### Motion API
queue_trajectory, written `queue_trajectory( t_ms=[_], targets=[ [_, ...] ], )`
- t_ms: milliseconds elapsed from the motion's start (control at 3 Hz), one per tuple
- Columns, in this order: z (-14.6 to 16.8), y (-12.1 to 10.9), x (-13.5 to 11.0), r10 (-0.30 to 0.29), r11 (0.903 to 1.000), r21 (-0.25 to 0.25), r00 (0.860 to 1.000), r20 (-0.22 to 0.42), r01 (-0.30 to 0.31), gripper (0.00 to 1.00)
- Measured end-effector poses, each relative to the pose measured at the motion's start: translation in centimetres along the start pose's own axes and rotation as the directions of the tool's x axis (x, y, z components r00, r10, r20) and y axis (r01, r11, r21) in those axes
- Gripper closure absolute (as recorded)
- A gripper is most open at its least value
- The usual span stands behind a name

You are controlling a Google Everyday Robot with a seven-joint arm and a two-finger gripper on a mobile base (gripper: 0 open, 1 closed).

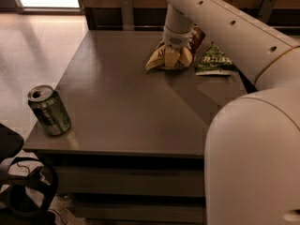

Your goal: Move brown chip bag near green can

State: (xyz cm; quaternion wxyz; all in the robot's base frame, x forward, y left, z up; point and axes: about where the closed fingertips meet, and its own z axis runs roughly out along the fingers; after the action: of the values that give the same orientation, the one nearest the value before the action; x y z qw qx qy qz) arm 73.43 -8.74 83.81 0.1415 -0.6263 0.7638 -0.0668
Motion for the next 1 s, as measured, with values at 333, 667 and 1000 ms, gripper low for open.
queue_trajectory(
  t_ms=[333, 667, 1000],
  targets=[
    [-5.3, -0.7, -0.2, -0.042, 0.9951, 0.089, 0.999, -0.021, 0.043, 1.0],
    [-9.7, -0.8, -0.3, -0.07, 0.9829, 0.168, 0.997, -0.035, 0.075, 1.0],
    [-13.7, -0.4, -0.2, -0.106, 0.9667, 0.233, 0.994, -0.007, 0.105, 1.0]
  ],
)
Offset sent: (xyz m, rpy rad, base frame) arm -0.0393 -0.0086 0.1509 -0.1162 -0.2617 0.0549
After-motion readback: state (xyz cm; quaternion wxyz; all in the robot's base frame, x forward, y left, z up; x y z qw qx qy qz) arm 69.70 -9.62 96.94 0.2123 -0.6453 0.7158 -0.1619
